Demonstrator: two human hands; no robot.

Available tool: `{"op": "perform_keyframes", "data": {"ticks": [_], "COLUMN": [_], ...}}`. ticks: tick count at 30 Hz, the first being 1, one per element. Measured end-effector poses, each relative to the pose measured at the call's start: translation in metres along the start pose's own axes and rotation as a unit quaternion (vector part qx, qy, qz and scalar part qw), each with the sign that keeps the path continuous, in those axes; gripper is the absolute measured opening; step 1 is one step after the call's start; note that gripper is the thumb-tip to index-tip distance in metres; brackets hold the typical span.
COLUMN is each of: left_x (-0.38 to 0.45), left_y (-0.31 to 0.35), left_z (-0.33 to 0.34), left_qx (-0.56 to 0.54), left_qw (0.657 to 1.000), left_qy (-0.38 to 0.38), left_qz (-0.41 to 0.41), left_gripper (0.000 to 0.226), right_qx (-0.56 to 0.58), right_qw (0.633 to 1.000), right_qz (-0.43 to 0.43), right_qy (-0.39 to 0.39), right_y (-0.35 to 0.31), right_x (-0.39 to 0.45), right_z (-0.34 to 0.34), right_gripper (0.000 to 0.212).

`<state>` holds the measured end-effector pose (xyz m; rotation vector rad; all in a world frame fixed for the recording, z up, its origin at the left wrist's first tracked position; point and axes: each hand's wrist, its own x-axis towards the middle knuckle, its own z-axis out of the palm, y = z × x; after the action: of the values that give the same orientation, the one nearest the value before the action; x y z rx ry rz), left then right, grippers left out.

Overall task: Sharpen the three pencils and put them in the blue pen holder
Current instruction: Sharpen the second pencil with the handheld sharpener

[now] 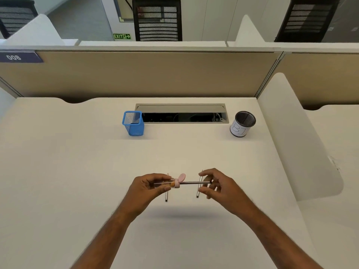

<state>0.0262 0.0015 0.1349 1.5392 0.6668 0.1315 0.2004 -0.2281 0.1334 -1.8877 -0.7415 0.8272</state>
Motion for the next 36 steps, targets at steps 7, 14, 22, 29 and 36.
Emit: {"op": "perform_keyframes", "data": {"ticks": [7, 14, 22, 29, 36], "left_x": [0.001, 0.000, 0.003, 0.001, -0.002], "left_y": [0.005, 0.004, 0.007, -0.002, -0.018], "left_z": [0.001, -0.008, -0.015, -0.027, -0.033], "left_qx": [-0.002, 0.017, 0.014, -0.023, -0.049], "left_qw": [1.000, 0.999, 0.998, 0.999, 0.998], "left_qy": [0.000, -0.035, -0.059, 0.015, 0.034], "left_qz": [0.006, 0.008, 0.028, 0.027, 0.012], "left_gripper": [0.022, 0.030, 0.033, 0.035, 0.032], "right_qx": [-0.023, 0.013, 0.071, 0.088, 0.096], "right_qw": [0.998, 0.993, 0.978, 0.980, 0.978], "right_qz": [-0.036, 0.071, 0.135, 0.138, 0.148], "right_qy": [0.040, -0.092, -0.143, -0.116, -0.115], "right_y": [-0.005, -0.005, -0.004, 0.005, 0.021], "right_x": [-0.002, 0.003, 0.001, -0.007, -0.011], "right_z": [0.002, 0.000, -0.011, -0.015, 0.001], "right_gripper": [0.011, 0.044, 0.046, 0.044, 0.038]}}
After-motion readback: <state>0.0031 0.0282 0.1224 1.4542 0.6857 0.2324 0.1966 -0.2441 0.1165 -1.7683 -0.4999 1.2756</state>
